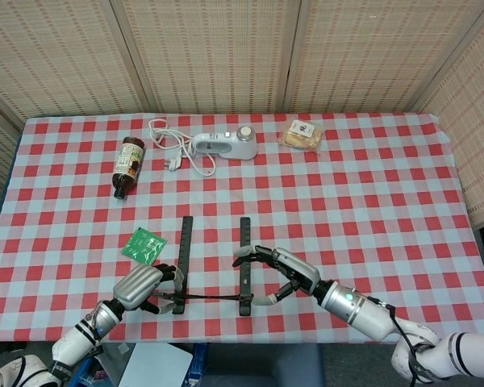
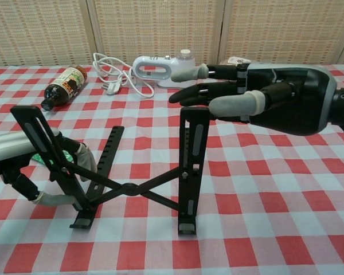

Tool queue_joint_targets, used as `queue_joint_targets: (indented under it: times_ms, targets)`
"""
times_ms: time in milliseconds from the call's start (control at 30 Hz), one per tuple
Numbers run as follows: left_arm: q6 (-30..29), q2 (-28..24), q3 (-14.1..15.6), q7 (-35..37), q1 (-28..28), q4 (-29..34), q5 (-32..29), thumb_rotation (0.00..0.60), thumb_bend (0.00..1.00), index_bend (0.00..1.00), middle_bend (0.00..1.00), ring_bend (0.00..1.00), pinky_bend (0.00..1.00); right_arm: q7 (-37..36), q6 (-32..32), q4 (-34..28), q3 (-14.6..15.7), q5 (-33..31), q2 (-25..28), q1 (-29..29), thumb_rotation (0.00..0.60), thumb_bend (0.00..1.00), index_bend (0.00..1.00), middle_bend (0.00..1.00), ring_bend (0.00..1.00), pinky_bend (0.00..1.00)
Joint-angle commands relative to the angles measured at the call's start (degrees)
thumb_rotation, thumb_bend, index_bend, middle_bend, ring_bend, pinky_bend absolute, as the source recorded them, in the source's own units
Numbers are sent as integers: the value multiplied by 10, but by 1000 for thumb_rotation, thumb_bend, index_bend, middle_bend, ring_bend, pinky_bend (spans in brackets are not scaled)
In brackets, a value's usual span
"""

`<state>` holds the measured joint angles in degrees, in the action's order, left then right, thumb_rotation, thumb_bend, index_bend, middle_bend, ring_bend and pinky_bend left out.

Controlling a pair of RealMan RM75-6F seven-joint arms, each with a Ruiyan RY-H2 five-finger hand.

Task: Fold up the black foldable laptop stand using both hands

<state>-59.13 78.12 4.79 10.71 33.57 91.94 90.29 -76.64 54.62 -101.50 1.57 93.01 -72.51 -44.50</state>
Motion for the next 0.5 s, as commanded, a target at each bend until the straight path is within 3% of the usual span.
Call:
queue_joint_targets:
  times_ms: [33, 500]
  targets:
    - [2, 0, 0, 1, 0, 1, 0, 600, 266, 471, 344, 340, 534, 0, 0, 1, 1, 0, -1, 1, 600, 100, 202, 267, 74, 92]
    - [15, -1, -3, -9, 0, 6, -7, 600, 335, 501, 345, 341, 534, -6, 0, 7, 5, 2, -4, 2, 600, 99, 202, 267, 74, 92]
